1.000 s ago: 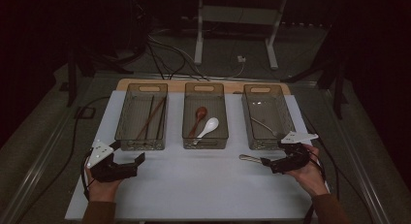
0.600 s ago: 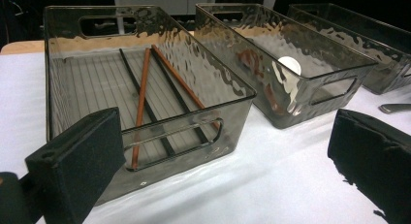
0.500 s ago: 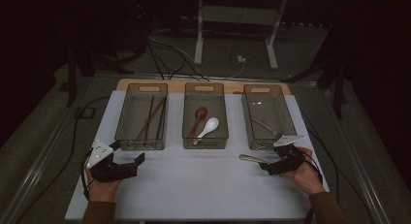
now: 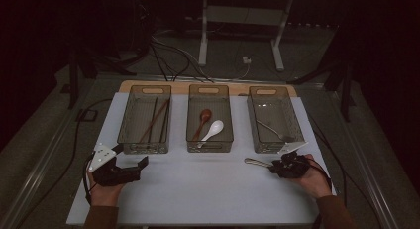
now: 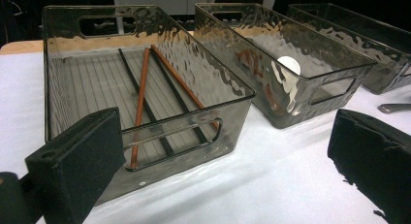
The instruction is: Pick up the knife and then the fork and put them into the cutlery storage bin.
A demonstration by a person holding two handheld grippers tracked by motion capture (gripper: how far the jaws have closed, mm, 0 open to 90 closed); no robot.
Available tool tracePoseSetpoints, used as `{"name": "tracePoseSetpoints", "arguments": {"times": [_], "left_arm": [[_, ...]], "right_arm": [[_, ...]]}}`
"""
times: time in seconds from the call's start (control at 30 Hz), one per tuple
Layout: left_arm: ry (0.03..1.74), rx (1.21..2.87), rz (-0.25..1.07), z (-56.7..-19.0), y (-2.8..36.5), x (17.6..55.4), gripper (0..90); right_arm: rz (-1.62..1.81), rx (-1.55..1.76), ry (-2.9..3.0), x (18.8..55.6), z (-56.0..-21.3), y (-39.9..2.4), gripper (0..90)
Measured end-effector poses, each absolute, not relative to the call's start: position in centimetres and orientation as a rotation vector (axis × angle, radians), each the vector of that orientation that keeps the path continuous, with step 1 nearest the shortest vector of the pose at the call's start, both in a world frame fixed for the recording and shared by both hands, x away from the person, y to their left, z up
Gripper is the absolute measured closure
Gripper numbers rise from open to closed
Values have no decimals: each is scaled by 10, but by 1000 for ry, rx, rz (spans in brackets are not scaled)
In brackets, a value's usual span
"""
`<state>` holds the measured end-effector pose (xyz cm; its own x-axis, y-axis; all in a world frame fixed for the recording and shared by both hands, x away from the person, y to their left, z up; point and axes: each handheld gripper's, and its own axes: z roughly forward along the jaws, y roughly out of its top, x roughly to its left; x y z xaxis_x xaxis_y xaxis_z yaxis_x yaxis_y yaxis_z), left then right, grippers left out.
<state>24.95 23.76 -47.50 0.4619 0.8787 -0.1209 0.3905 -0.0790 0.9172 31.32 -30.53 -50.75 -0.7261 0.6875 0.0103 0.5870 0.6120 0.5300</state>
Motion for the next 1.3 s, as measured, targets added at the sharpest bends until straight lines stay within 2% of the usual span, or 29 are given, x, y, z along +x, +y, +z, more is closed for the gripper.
{"name": "tracePoseSetpoints", "arguments": {"times": [0.1,0.37,0.83,1.3], "left_arm": [[1108,1677,587,-475,237,250,7],[1107,1681,587,-476,237,250,7],[1111,1676,585,-476,238,249,7],[1109,1681,585,-475,236,248,7]], "right_arm": [[761,1061,2651,312,-507,-305,743],[742,1046,2702,307,-504,-301,784],[637,944,2731,304,-502,-294,778],[633,980,2744,305,-502,-296,781]]}}
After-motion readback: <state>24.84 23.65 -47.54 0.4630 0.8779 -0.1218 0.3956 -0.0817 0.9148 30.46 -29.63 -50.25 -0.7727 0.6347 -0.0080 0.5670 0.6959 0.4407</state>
